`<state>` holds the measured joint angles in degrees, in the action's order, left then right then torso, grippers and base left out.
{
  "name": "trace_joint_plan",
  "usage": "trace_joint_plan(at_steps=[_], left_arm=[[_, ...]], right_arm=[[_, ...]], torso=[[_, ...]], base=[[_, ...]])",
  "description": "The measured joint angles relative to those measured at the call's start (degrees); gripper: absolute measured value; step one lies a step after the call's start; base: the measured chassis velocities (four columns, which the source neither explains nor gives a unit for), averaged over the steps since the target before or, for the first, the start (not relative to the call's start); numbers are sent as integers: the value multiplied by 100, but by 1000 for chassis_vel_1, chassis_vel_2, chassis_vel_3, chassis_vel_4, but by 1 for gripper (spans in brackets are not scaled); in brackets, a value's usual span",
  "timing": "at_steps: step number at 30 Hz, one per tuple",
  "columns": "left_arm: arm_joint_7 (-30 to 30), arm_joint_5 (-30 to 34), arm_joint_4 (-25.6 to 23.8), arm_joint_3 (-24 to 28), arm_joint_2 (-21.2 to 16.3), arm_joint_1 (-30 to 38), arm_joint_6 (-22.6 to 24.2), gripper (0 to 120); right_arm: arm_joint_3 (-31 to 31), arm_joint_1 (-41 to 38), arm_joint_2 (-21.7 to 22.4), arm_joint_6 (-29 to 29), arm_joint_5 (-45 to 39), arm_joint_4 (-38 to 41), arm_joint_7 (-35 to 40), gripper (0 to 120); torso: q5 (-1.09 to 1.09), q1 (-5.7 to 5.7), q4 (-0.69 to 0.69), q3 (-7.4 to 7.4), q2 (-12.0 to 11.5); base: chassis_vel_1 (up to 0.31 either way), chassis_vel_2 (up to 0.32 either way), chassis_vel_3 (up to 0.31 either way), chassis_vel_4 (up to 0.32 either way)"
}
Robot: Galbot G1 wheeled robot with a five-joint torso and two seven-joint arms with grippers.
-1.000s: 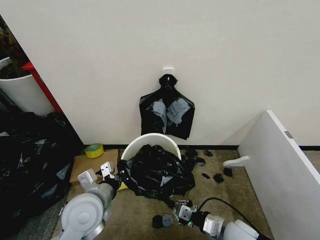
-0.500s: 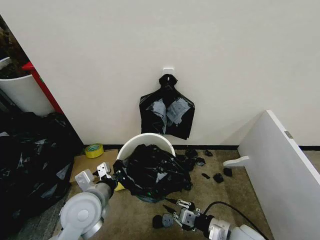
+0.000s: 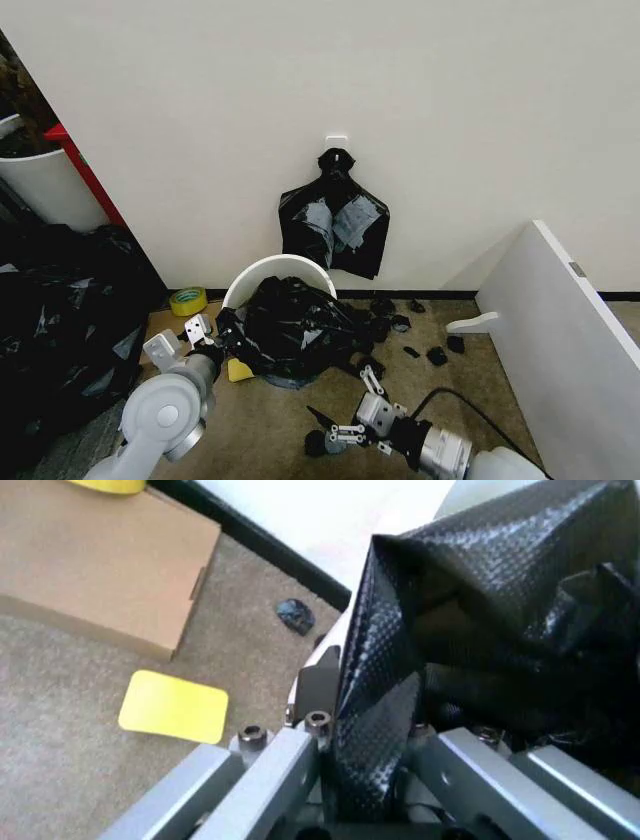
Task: Place the garbage bag over the trash bin.
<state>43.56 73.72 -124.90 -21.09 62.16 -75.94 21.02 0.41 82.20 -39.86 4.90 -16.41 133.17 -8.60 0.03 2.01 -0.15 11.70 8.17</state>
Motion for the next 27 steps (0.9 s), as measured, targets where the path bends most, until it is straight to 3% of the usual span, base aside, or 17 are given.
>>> trace_joint_plan(at_steps=[10,21,27], left_arm=[[-151,-385,-106,146,-8,2,-21,1],[-283,-623,-351,224,26,-149,-9,1],[-291,-645,-406,225,57,-216,0,1]], right_arm=[[-177,-198,-79,795,-1271,310,458,100],[-273,-453,-445,1871,-2554,397,1779,85],[-204,-469,-472,1901,-2872,527,1865,65]], torso=[[1,0,0,0,0],[0,0,0,0,0],[0,0,0,0,0]], base=[[0,0,0,0],[0,0,0,0],[0,0,0,0]])
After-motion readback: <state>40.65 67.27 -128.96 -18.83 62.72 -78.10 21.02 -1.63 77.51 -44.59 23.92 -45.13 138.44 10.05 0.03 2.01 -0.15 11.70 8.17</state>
